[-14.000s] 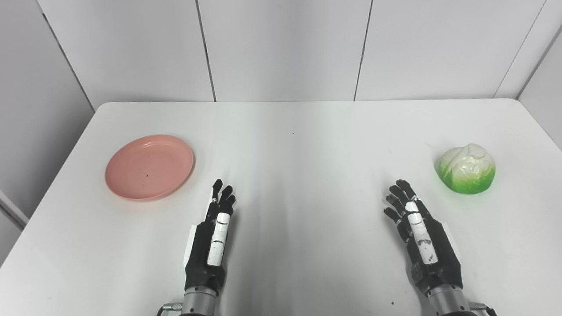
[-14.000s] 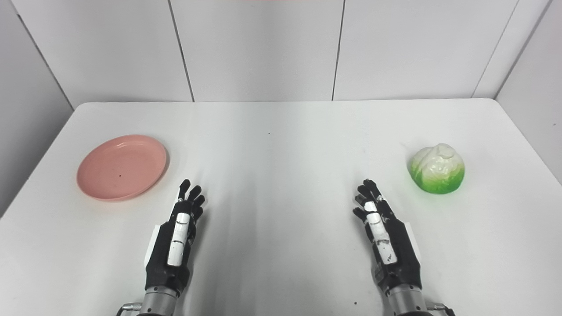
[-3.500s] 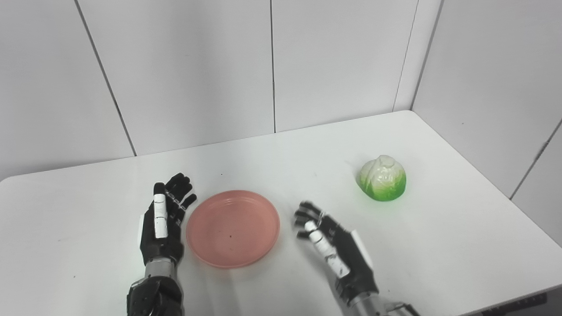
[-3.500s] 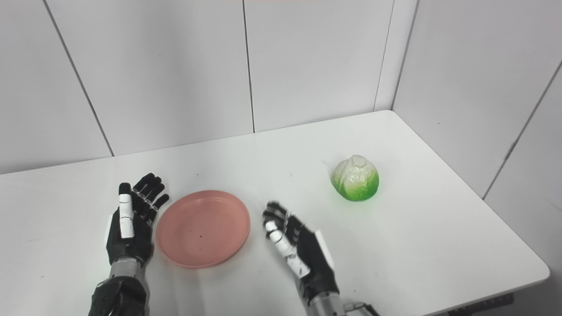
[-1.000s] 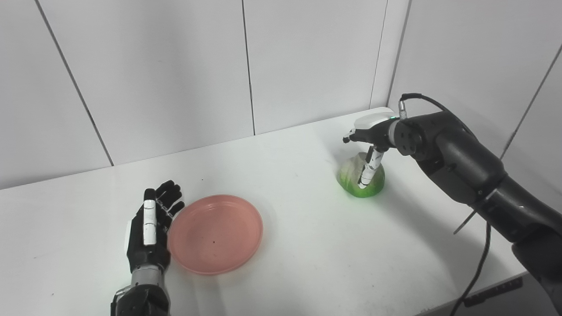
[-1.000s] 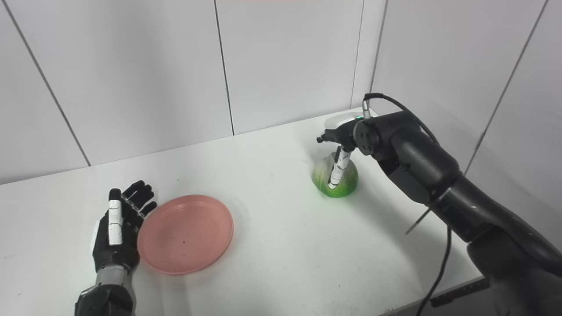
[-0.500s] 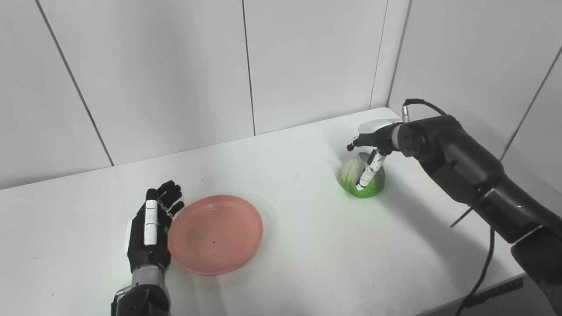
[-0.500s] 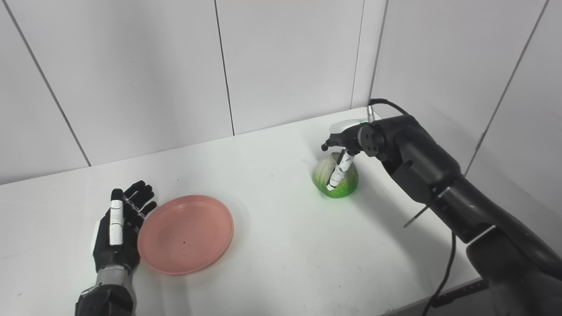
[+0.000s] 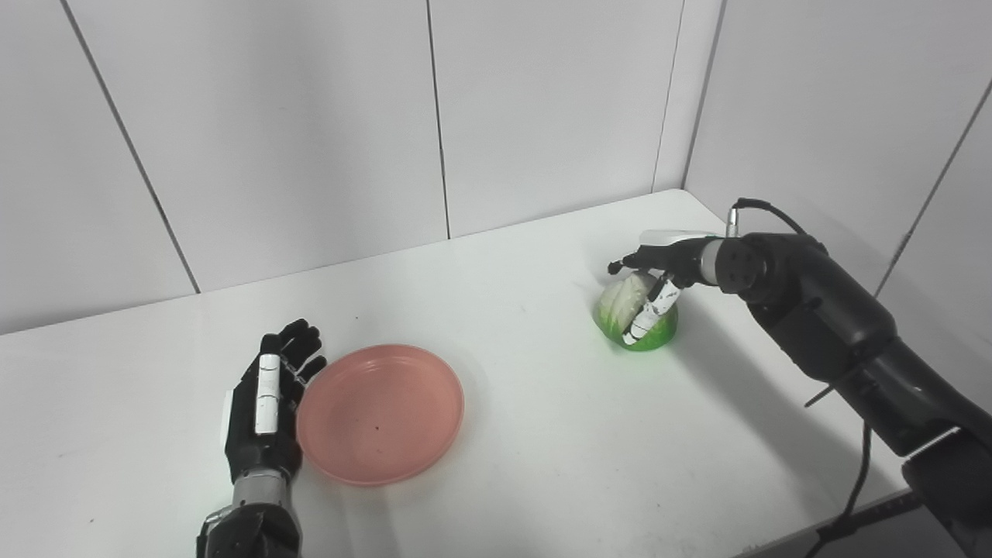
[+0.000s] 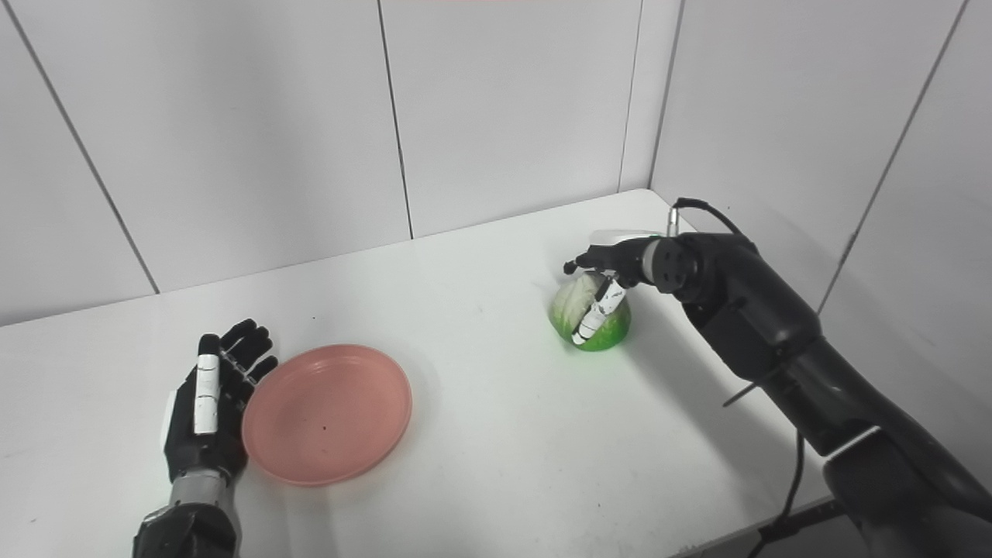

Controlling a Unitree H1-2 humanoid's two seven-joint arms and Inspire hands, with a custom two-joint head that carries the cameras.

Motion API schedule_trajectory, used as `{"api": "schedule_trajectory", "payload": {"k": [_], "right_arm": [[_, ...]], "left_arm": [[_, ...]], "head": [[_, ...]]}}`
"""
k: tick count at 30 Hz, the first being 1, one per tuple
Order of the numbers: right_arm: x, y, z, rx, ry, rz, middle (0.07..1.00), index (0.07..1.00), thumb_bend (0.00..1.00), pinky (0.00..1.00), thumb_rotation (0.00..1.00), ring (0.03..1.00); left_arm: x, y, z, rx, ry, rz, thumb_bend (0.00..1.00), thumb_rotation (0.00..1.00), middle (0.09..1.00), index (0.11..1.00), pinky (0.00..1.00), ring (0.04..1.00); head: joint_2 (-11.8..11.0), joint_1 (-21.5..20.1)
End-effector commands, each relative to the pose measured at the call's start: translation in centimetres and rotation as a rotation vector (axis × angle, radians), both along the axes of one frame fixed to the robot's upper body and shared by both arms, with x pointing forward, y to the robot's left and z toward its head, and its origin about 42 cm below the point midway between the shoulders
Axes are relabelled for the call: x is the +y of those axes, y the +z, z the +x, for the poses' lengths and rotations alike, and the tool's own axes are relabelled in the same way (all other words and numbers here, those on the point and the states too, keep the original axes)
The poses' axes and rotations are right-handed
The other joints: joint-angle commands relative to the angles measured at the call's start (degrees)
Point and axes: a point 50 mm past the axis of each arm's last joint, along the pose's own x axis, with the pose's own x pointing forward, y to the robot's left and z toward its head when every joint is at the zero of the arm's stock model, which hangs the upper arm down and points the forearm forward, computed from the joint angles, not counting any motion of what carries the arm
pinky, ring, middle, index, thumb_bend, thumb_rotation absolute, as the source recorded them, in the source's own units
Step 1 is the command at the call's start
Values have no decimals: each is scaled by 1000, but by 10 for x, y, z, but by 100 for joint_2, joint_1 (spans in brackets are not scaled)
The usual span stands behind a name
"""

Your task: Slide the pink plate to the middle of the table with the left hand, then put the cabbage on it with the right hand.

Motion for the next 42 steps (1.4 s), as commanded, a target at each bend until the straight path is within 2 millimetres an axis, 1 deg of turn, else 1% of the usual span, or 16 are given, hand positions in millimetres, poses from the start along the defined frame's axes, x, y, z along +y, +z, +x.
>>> {"api": "schedule_trajectory", "payload": {"k": [1,4,12,14,16,19,20,21,22,23,24,25,27,30,36,42], "right_arm": [[-1,16,6,-60,9,-36,933,878,1000,758,319,893],[-1,8,6,-50,11,-57,926,870,1000,708,314,865],[2,-15,9,-30,25,-203,890,827,1000,681,232,851],[4,-20,9,-46,32,-229,853,799,1000,592,163,776],[4,-26,9,-74,43,-233,826,780,993,551,131,733],[4,-35,9,-150,51,-206,747,720,901,523,106,658],[4,-39,9,-180,52,-195,644,689,872,444,83,550],[4,-41,9,-199,53,-189,563,664,725,373,42,460],[4,-44,9,-217,59,-184,514,649,635,329,17,404],[3,-46,9,-229,60,-175,495,572,584,298,9,366],[2,-49,8,-238,57,-158,487,533,558,294,4,361],[1,-51,8,-248,54,-140,450,530,537,299,1,367],[-2,-53,7,-262,47,-104,445,507,528,297,0,369],[-4,-51,5,-279,51,-65,458,495,527,301,0,376],[-1,-39,1,-270,45,36,417,528,518,235,0,297],[4,-12,-1,-268,117,121,430,519,522,259,0,327]], "left_arm": [[-2,-35,-21,133,-12,1,869,755,737,650,769,799],[-4,-36,-21,131,-12,-1,863,753,736,642,773,798],[-7,-34,-22,134,-16,-4,872,754,740,648,763,797],[-8,-33,-22,134,-16,-6,876,750,738,643,768,797],[-9,-33,-23,135,-13,-10,875,749,741,645,769,798],[-10,-33,-23,135,-10,-15,866,749,745,652,771,800],[-10,-33,-23,135,-11,-14,861,752,744,652,776,801],[-11,-33,-23,135,-11,-13,864,754,743,651,777,801],[-11,-33,-23,136,-10,-15,866,756,742,649,777,801],[-11,-33,-23,136,-9,-17,867,754,742,649,778,801],[-11,-33,-23,135,-9,-17,867,753,743,650,779,802],[-12,-33,-24,135,-8,-17,862,756,744,649,778,802],[-12,-33,-24,133,-7,-13,863,761,743,642,772,801],[-12,-33,-24,139,-6,-19,860,759,742,645,777,804],[-13,-33,-24,145,-7,-28,860,752,747,651,779,798],[-14,-34,-25,148,-11,-27,848,751,755,660,778,805]], "head": [[-9,15],[-3,37],[61,98],[74,112],[87,121],[107,138],[113,143],[113,143],[117,153],[118,156],[121,160],[125,166],[138,174],[138,174],[150,197],[171,291]]}}
